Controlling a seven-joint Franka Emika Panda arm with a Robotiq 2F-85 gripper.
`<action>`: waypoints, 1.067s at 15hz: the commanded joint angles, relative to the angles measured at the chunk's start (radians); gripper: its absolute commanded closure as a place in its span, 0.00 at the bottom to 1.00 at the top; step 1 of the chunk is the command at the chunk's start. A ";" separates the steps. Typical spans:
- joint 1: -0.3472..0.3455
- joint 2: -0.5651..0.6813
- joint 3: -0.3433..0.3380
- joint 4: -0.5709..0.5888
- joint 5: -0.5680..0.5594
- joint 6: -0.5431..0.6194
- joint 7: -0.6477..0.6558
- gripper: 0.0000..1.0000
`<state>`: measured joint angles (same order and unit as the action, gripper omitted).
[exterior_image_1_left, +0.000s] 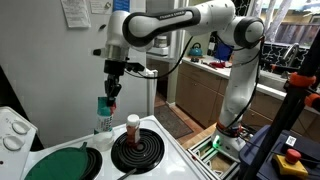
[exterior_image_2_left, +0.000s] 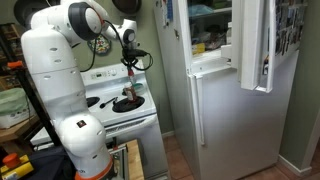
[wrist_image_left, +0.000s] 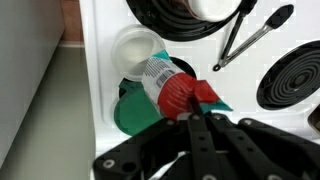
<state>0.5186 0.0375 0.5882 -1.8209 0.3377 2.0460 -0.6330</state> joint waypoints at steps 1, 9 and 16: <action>-0.013 -0.125 -0.012 -0.054 0.122 -0.035 -0.041 1.00; 0.010 -0.137 -0.040 -0.045 0.223 -0.020 -0.066 0.99; 0.008 -0.147 -0.043 -0.051 0.214 -0.031 -0.053 1.00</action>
<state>0.5160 -0.1010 0.5580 -1.8711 0.5649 2.0280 -0.7048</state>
